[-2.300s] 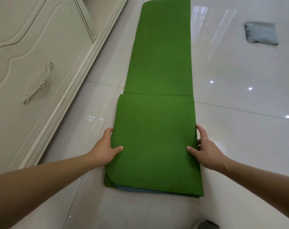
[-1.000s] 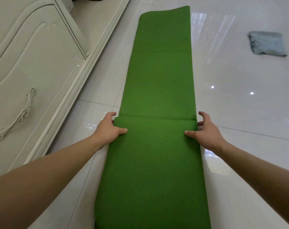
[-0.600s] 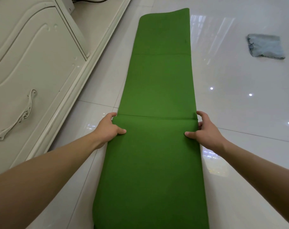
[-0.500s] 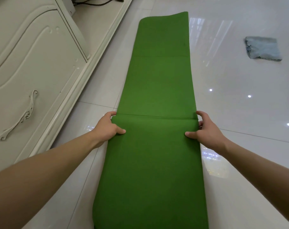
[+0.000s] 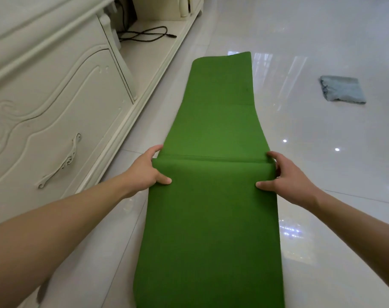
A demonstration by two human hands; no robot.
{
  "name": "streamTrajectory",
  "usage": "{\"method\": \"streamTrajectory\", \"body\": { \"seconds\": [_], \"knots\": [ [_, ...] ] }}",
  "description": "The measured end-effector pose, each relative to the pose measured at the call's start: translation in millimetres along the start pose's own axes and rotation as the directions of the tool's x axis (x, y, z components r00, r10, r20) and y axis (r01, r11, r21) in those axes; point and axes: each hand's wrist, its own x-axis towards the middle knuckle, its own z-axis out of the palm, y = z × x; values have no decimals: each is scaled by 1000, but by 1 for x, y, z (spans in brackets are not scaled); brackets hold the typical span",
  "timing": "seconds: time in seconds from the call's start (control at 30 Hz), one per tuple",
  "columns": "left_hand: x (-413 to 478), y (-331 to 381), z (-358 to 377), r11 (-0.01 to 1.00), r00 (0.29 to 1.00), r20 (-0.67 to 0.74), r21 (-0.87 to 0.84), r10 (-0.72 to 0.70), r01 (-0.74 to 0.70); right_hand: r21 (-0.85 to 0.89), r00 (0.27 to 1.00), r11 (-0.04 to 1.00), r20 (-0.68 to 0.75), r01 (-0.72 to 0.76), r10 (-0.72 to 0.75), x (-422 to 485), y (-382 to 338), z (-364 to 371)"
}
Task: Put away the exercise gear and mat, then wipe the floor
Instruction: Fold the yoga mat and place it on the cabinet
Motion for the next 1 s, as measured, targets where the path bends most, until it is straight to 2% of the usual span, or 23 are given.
{"method": "streamTrajectory", "body": {
  "seconds": [0.4,0.6,0.8,0.93,1.0],
  "knots": [
    [-30,17,-21,989,997,-34,133,69,-64,-127,994,987,-36,98,-103,-22,-33,-15],
    [-41,18,-23,983,989,-91,151,118,-103,-140,980,977,-97,159,-173,-35,-46,-17],
    [-56,20,-25,962,958,-173,190,228,-195,-151,942,958,-199,244,-271,-43,-48,-19],
    [-63,19,-30,933,931,-201,260,303,-248,-69,930,950,-192,305,-312,-46,-50,-21],
    [-65,20,-34,947,941,-153,163,301,-277,21,945,955,-149,296,-290,-47,-52,-22]
  ]
}}
